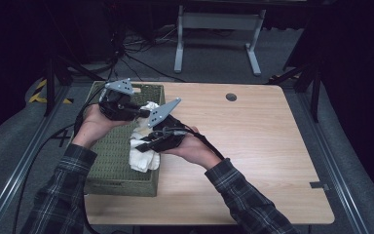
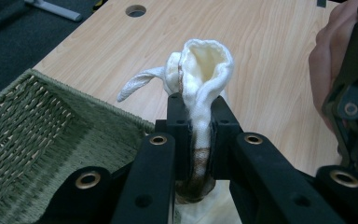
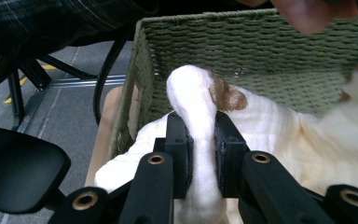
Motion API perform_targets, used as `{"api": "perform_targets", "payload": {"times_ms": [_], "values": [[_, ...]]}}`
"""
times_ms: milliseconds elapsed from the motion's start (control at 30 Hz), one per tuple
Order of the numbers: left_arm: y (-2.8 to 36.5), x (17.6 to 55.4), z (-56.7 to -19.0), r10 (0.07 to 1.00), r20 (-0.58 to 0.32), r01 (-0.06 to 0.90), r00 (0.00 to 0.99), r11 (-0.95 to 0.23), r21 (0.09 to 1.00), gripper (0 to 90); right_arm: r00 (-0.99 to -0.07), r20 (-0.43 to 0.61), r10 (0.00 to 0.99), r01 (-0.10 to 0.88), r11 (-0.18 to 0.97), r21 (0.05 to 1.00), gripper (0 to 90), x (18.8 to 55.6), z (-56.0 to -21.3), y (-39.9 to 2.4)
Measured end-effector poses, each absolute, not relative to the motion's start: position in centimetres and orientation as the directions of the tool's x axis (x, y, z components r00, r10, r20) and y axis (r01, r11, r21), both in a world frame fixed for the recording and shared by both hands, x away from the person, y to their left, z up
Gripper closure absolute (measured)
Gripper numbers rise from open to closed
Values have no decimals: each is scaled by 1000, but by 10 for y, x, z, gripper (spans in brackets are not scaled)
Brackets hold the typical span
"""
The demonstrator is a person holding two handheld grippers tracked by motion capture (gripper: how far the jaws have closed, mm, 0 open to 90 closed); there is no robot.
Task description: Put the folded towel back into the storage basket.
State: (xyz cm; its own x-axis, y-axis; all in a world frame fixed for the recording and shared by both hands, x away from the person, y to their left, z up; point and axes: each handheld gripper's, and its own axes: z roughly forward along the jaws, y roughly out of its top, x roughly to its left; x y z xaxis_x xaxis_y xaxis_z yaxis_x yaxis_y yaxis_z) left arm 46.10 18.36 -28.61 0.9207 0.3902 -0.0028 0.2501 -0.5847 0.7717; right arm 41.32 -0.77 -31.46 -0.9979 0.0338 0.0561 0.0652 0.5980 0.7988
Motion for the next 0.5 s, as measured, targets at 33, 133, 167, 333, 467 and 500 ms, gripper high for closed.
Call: {"api": "perform_targets", "payload": {"times_ms": [33, 133, 167, 333, 467, 500], "values": [[185, 461, -287, 391, -3, 250, 921, -584, 773, 825, -998, 61, 31, 67, 597, 799, 799, 413, -315, -4], [190, 460, -289, 402, -9, 259, 915, -572, 779, 825, -998, 58, 19, 58, 601, 797, 799, 411, -319, 6], [191, 459, -290, 405, -16, 267, 914, -572, 776, 825, -998, 60, 19, 59, 606, 793, 798, 410, -321, 9], [200, 456, -299, 417, -34, 286, 908, -560, 778, 824, -997, 73, 8, 62, 627, 776, 797, 408, -338, 22], [202, 456, -304, 427, -56, 304, 903, -540, 785, 825, -997, 80, 17, 72, 639, 766, 796, 409, -347, 21], [203, 456, -304, 420, -49, 298, 906, -553, 778, 825, -996, 83, 23, 78, 639, 765, 795, 410, -350, 20]]}}
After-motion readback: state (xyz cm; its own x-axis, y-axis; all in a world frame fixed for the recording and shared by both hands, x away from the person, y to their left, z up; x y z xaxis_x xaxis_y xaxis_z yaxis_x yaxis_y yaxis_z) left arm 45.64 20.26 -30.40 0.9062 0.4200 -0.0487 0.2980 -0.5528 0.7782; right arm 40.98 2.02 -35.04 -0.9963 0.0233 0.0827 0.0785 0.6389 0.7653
